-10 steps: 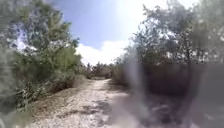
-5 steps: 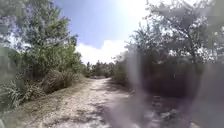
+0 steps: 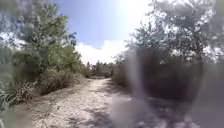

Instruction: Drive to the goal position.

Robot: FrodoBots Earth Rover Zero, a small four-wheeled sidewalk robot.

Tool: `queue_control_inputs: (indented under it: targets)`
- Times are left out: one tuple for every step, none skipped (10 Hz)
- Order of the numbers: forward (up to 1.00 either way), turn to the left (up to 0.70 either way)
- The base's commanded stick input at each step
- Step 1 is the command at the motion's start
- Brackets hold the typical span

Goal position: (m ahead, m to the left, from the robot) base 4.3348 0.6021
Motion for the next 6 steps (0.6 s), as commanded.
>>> queue_control_inputs:
  targets:
    - [0.6, 0.01]
    - [0.6, 0.01]
    - [0.6, 0.01]
    - [0.6, 0.01]
    - [0.6, 0.01]
    - [0.6, 0.01]
